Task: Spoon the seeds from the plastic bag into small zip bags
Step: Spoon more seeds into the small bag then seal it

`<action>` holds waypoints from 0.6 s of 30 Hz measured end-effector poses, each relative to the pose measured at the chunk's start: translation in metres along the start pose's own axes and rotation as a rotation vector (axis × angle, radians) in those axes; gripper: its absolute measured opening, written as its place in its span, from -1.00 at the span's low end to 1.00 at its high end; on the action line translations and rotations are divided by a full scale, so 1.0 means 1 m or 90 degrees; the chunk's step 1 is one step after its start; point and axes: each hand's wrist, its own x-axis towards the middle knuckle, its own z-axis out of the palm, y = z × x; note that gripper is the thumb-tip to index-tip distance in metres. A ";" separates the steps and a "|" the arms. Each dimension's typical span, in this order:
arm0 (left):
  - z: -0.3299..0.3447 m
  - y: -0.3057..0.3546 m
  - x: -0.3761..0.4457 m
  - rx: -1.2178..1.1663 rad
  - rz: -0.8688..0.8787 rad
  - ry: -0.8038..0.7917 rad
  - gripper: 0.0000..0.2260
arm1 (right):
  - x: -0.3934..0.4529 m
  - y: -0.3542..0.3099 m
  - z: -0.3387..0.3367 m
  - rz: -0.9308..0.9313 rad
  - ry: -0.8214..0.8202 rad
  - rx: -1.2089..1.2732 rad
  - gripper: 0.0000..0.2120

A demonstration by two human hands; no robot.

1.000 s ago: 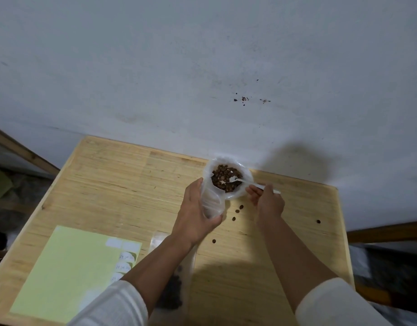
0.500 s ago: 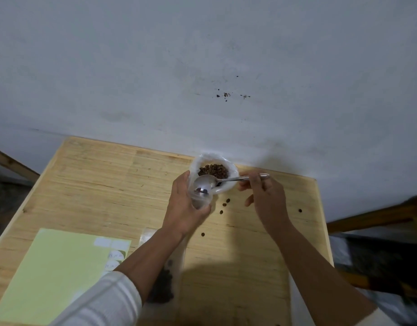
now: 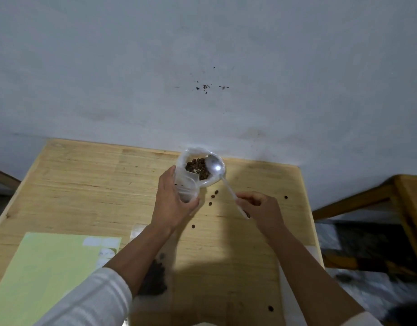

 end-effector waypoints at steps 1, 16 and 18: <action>0.000 0.000 -0.001 0.000 0.002 0.000 -0.10 | 0.003 0.007 -0.001 0.034 0.043 0.035 -0.83; 0.008 0.001 -0.012 0.009 0.000 0.004 -0.10 | 0.045 0.051 -0.007 0.100 0.252 -0.168 -0.83; 0.009 0.002 -0.013 0.007 0.004 0.006 -0.10 | 0.046 0.053 -0.008 0.085 0.241 -0.189 -0.82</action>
